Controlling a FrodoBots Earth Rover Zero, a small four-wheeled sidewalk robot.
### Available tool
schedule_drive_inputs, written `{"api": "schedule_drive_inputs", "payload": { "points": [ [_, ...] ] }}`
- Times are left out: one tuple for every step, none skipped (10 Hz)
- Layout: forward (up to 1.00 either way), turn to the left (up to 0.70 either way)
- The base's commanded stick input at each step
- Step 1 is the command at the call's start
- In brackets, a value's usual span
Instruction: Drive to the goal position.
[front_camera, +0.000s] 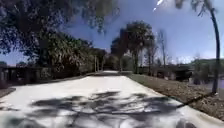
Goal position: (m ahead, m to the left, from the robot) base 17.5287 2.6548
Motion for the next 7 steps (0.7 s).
{"api": "schedule_drive_inputs", "payload": {
  "points": [
    [1.0,0.0],
    [1.0,0.0],
    [1.0,0.0],
    [1.0,0.0],
    [1.0,0.0],
    [1.0,-0.05],
    [1.0,-0.39]
  ]
}}
